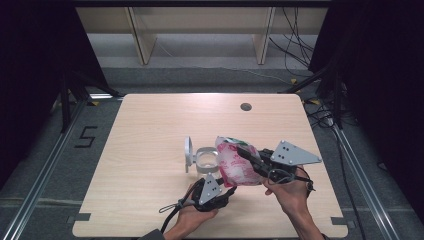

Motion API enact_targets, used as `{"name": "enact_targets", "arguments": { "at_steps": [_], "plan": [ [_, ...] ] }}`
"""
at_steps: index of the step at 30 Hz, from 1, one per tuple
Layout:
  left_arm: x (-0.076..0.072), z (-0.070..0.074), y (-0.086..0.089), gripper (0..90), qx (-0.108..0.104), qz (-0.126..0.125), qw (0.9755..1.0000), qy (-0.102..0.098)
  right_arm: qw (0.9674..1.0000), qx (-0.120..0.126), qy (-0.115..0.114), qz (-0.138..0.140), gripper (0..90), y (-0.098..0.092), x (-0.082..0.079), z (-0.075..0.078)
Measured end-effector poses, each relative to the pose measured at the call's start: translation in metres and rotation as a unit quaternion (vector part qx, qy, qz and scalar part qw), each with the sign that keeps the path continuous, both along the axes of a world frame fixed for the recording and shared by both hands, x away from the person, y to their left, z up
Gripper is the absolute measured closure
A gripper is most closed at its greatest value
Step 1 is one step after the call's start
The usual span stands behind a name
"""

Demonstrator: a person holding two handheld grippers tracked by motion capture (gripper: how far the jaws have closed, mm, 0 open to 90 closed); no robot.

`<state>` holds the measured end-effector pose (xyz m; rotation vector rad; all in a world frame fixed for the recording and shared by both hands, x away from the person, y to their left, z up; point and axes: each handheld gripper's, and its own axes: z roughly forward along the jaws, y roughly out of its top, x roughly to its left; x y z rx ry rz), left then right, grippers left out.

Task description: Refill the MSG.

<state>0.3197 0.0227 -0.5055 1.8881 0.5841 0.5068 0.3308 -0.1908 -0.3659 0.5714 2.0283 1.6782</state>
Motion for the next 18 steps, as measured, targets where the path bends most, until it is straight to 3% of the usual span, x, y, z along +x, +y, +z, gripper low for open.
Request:
{"name": "enact_targets", "arguments": {
  "at_steps": [1,4,6,8,10,11,13,15,18],
  "plan": [
    [-0.001,-0.001,-0.001,62.1,-0.004,-0.003,1.0,0.004,1.0,-0.004,-0.002,0.002,90.0,0.0,0.0,0.001],
    [-0.001,-0.001,-0.003,66.2,0.001,-0.001,1.0,-0.008,0.9999,0.008,0.004,0.006,90.0,0.002,0.0,0.001],
    [-0.003,0.0,-0.004,72.2,0.007,0.001,0.9998,-0.017,1.0,0.001,-0.008,0.005,90.0,0.0,0.003,0.002],
    [-0.005,0.0,-0.005,75.5,0.008,0.006,0.9997,-0.024,1.0,0.005,0.005,0.002,90.0,-0.001,0.002,0.003],
    [-0.006,0.0,-0.007,78.2,0.003,0.006,0.9997,-0.023,1.0,0.005,-0.002,-0.001,90.0,-0.002,0.004,0.004],
    [-0.005,0.001,-0.007,80.3,0.008,0.006,0.9995,-0.028,1.0,0.006,0.005,-0.001,90.0,-0.002,0.003,0.005],
    [-0.005,0.002,-0.009,81.1,0.005,0.007,0.9996,-0.027,0.9999,-0.002,-0.005,-0.009,90.0,-0.003,0.006,0.006],
    [-0.004,0.002,-0.011,81.5,-0.005,0.013,0.9997,-0.019,0.9999,0.001,0.005,-0.016,90.0,-0.003,0.009,0.006],
    [-0.002,0.006,-0.012,82.0,0.028,0.02,0.9992,-0.021,0.9998,-0.001,0.002,-0.019,90.0,-0.001,0.016,0.006]
  ]
}}
